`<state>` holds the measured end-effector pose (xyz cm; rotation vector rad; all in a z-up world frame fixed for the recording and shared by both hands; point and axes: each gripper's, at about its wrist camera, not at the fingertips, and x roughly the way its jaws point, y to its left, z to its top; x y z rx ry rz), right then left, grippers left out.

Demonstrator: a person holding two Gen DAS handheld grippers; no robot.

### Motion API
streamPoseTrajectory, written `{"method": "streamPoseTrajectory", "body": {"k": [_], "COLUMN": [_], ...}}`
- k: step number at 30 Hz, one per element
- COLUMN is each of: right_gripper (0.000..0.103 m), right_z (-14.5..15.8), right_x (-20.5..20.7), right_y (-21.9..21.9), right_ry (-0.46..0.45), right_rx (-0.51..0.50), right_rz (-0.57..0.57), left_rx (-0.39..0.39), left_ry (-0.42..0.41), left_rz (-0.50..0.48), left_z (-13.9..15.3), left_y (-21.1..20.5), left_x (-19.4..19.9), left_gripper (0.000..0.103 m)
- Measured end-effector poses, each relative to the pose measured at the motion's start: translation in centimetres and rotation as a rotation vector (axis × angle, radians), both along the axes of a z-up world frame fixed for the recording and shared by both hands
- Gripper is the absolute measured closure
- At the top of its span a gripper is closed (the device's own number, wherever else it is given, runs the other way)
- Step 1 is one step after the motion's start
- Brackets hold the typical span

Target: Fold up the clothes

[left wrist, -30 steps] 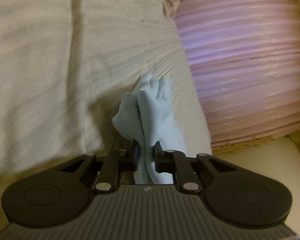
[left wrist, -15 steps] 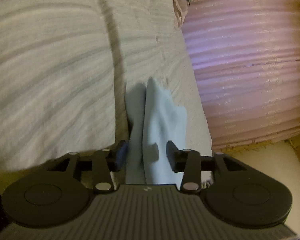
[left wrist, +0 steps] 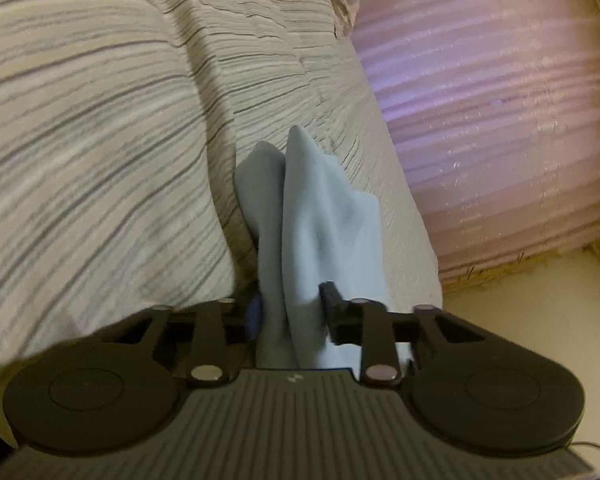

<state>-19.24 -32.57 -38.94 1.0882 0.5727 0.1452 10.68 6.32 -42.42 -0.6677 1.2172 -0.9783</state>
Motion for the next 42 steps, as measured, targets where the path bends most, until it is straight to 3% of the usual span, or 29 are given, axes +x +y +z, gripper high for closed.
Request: {"method": "streamPoseTrajectory", "body": {"k": [2,6,8,13,14,15,16,19,22,25,26,29,34,36,39,42], "right_gripper": [0.084,0.085,0.085,0.084,0.064,0.03,0.025,0.026,0.026,0.026,0.027,0.044,0.044,0.099,0.101,0.101], "right_z": [0.1,1.7,2.8,4.4,4.5,4.1,3.7,3.7,5.3,6.4,6.2,5.3,2.3,1.7,2.2,1.7], "right_x": [-2.6,-8.8,-12.0,-16.4,-17.0,-17.3,-17.6,-18.6,-18.3,-16.1,-14.9,-11.3,-7.3,-7.1,-8.5,-9.2], "right_y": [0.5,2.4,3.4,3.6,3.3,2.5,1.8,-0.2,-2.0,-3.3,-3.4,-5.6,-8.6,-9.1,-8.8,-8.9], "right_ry": [-0.047,-0.13,-0.143,-0.085,-0.048,0.027,0.094,0.179,0.111,0.045,0.039,0.078,0.125,0.105,0.036,0.096], "right_rx": [0.014,0.007,-0.01,-0.077,-0.098,-0.138,-0.178,-0.267,-0.34,-0.418,-0.426,-0.433,-0.37,-0.347,-0.37,-0.392], "right_rz": [-0.072,-0.233,-0.328,-0.564,-0.599,-0.613,-0.638,-0.646,-0.601,-0.509,-0.473,-0.396,-0.364,-0.354,-0.375,-0.457], "left_rx": [-0.003,0.01,-0.033,-0.11,-0.125,-0.13,-0.115,0.009,0.003,0.002,0.002,0.001,-0.003,-0.006,-0.019,-0.084], "left_ry": [-0.02,-0.144,-0.158,-0.222,-0.21,-0.19,-0.165,-0.154,-0.159,-0.183,-0.191,-0.215,-0.246,-0.25,-0.266,-0.291], "left_rz": [-0.038,-0.181,-0.25,-0.429,-0.469,-0.501,-0.514,-0.505,-0.47,-0.464,-0.461,-0.455,-0.441,-0.443,-0.455,-0.43], "left_z": [0.3,2.3,3.4,5.9,5.9,5.4,4.4,1.8,1.6,2.0,2.1,2.5,3.0,3.0,2.9,2.6], "left_y": [0.0,-2.3,-4.1,-10.8,-12.5,-14.1,-15.6,-18.9,-18.7,-19.6,-19.9,-20.8,-22.1,-22.7,-23.5,-22.6], "left_x": [0.3,1.2,1.8,1.4,1.1,0.9,0.9,0.6,0.7,0.9,1.0,1.2,1.4,1.2,1.1,1.3], "left_gripper": [0.085,0.088,0.088,0.088,0.088,0.088,0.087,0.085,0.082,0.071,0.071,0.071,0.071,0.073,0.088,0.092]}}
